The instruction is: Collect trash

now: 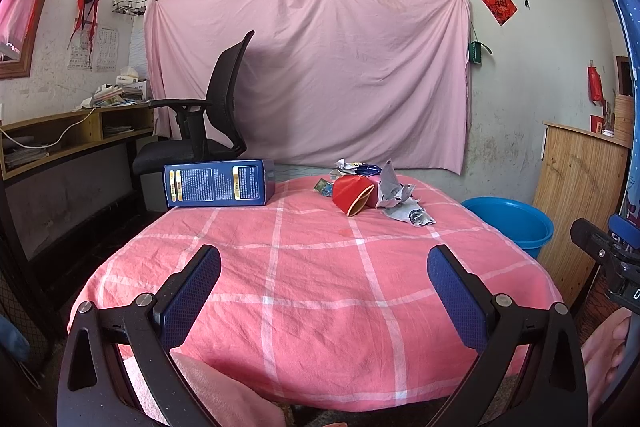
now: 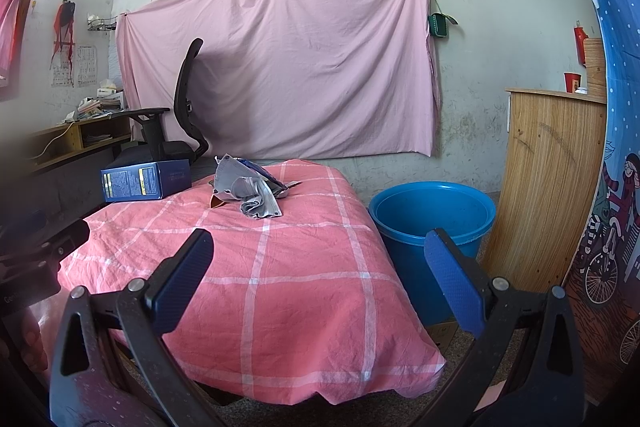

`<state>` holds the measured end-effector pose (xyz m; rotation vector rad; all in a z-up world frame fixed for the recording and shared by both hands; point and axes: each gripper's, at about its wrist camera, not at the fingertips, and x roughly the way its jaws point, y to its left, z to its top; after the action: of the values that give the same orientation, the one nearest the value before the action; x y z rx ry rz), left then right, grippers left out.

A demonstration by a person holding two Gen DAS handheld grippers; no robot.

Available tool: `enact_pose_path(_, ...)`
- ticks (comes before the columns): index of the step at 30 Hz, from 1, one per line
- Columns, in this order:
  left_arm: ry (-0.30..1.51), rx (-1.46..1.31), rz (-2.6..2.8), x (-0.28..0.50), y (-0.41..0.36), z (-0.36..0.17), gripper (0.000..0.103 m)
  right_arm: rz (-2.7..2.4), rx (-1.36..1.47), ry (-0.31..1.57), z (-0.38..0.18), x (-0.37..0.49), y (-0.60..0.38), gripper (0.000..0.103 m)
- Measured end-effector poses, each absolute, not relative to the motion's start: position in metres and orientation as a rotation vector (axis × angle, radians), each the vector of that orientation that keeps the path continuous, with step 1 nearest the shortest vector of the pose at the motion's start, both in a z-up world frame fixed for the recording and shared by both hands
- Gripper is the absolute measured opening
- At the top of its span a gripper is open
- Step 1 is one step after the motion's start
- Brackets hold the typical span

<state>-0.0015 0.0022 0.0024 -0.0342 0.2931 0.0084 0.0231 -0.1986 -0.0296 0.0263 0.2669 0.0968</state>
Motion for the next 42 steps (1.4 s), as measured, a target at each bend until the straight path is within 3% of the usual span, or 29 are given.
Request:
enact_pose_path(28,0.295,-0.047,0.011,0.003,0.003,0.004,0.101,0.101,0.038,0.272,-0.026,0.025,-0.2,0.103)
enact_pose_path(42,0.201,-0.072,0.063,0.08,0.03,0.051,0.101,0.195,0.045,0.204,0.014,0.092,-0.181,0.103)
